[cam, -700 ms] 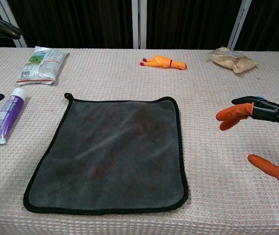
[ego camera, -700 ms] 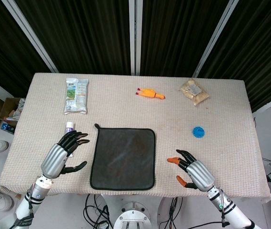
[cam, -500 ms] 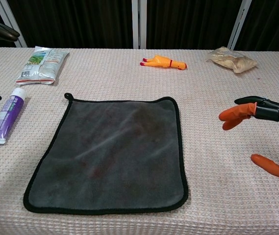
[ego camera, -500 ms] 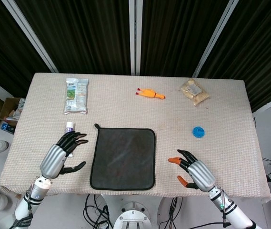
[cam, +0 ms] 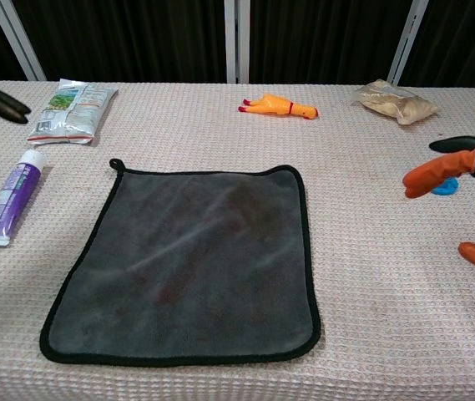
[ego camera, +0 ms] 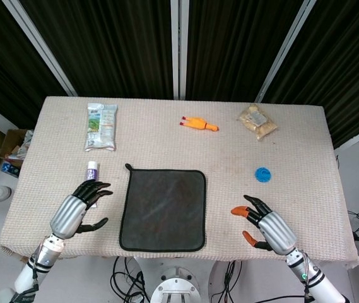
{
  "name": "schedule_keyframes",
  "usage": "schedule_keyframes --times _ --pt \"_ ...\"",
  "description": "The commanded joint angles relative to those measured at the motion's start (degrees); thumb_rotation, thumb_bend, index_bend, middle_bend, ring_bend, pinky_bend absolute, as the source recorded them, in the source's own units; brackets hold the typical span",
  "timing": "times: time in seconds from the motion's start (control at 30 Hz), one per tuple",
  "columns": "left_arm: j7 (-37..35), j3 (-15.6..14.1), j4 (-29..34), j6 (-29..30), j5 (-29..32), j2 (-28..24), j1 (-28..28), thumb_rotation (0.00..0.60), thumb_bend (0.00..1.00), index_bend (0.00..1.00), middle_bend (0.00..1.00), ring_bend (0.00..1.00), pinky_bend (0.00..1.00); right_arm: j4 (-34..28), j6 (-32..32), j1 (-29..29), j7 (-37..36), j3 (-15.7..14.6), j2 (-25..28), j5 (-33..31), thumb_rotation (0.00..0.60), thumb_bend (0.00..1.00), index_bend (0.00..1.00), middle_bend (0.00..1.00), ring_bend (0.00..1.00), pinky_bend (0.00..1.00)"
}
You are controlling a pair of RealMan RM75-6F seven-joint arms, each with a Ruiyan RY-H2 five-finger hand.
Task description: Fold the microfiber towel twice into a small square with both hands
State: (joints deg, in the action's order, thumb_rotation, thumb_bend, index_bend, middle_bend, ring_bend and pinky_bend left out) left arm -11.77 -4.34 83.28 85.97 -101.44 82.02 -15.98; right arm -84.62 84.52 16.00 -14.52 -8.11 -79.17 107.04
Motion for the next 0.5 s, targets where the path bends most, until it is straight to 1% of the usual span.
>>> schedule_keyframes --times 0.03,0.1,0.23,0.37,0.5 --pt "-0.52 -2.20 -2.48 -1.88 1.04 0.94 1.15 0.600 0.21 0.30 0.18 0.17 0.14 -0.45 4.41 -1.37 -0.02 1.66 1.99 -0.22 0.600 0.37 0.27 0.25 0.03 0.13" --pt "-0.54 -3.75 -3.91 -2.97 0.86 1.69 1.70 0.600 0.21 0.30 0.18 0.17 0.14 -0.68 6.06 -1.86 -0.15 2.38 2.92 -0.59 0.600 0.37 0.27 0.25 0.03 0.13" --pt "-0.84 -6.21 -5.92 -4.45 -0.08 3.54 2.49 0.600 0.21 0.30 0.18 0.17 0.14 -1.40 7.32 -2.14 0.26 3.28 4.18 -0.86 0.600 0.37 0.27 0.25 0.03 0.13" --pt "0.07 -7.33 -7.74 -4.46 -1.61 6.05 3.03 0.600 0.21 0.30 0.18 0.17 0.14 -1.83 7.46 -2.05 0.31 3.56 4.39 -0.62 0.600 0.37 0.27 0.25 0.03 0.13" --pt "2.79 -7.77 -9.57 -4.73 -3.03 8.34 3.10 0.600 0.21 0.30 0.18 0.17 0.14 -1.98 7.18 -1.90 0.25 3.65 4.40 -0.47 0.600 0.37 0.27 0.25 0.03 0.13"
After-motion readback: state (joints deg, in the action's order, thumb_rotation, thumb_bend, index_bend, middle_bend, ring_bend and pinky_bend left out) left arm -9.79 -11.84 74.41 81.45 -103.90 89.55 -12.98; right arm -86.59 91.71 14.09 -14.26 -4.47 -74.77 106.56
